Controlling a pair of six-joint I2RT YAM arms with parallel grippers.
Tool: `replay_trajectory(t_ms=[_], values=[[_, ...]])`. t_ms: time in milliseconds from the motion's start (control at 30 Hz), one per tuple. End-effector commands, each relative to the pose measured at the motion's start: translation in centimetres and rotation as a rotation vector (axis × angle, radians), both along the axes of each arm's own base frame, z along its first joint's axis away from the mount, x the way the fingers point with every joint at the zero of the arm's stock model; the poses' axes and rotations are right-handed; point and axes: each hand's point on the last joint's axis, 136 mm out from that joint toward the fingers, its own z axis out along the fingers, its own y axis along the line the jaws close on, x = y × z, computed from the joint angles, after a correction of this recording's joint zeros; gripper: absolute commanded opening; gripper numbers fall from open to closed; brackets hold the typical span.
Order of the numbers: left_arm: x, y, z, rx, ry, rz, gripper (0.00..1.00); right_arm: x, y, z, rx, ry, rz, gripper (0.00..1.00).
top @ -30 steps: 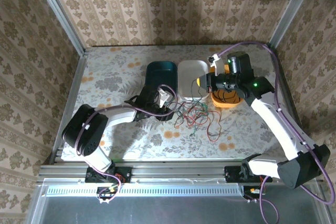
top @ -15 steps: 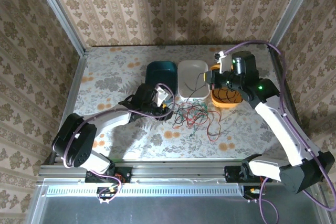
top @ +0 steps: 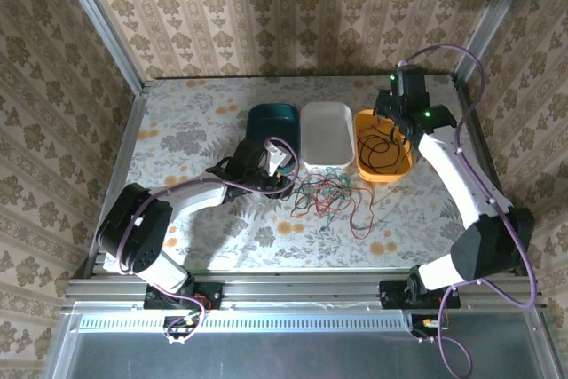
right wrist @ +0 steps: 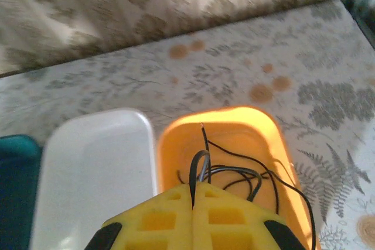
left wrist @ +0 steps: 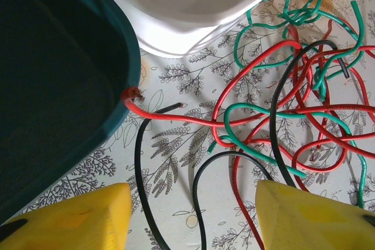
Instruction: Untangle the cables
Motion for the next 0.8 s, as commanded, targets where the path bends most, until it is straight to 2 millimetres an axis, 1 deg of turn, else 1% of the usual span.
replay_trajectory(t_ms=[0, 133, 167, 200, 300, 433, 467, 500, 567, 600, 633, 700, 767], values=[[0.2, -0.5, 0.8, -0.017, -0.018, 0.015, 0.59, 0.2, -1.4, -4.5, 0.016, 0.083, -0.111, 0.0], [0.0, -0.3, 0.9, -0.015, -0.023, 0.015, 0.59, -0.8, -0.7, -11.6, 0.059, 0.274, -0.109, 0.0], [0.0, -0.3, 0.8, -0.012, -0.023, 0.016, 0.59, -1.0, -0.5, -12.8, 0.073, 0.304, -0.108, 0.0], [0.1, -0.3, 0.8, -0.01, -0.023, 0.017, 0.59, -1.8, -0.5, -14.3, 0.077, 0.36, -0.113, 0.0], [0.1, -0.3, 0.7, -0.006, -0.023, 0.016, 0.59, -2.6, -0.2, -16.7, 0.099, 0.423, -0.123, 0.0], [0.2, -0.3, 0.4, -0.005, -0.016, 0.017, 0.6, -3.1, -0.4, -18.1, 0.094, 0.475, -0.138, 0.0], [0.2, -0.4, 0.4, -0.006, -0.015, 0.017, 0.6, -3.1, -0.4, -18.3, 0.094, 0.483, -0.141, 0.01], [0.2, -0.4, 0.4, -0.006, -0.016, 0.019, 0.6, -3.2, -0.4, -18.3, 0.092, 0.484, -0.145, 0.05], [0.3, -0.3, 0.4, -0.007, -0.02, 0.023, 0.59, -3.2, -0.5, -17.7, 0.095, 0.466, -0.148, 0.25], [0.3, -0.3, 0.4, -0.006, -0.022, 0.027, 0.59, -3.1, -0.7, -17.0, 0.093, 0.442, -0.155, 0.34], [0.4, -0.2, 0.4, -0.006, -0.023, 0.033, 0.6, -3.2, -0.9, -16.0, 0.089, 0.412, -0.163, 0.39], [0.5, -0.2, 0.3, -0.007, -0.026, 0.038, 0.59, -3.4, -1.3, -14.0, 0.076, 0.348, -0.17, 0.44], [0.6, -0.2, 0.2, -0.008, -0.023, 0.049, 0.6, -3.7, -1.4, -11.9, 0.06, 0.288, -0.157, 0.46]])
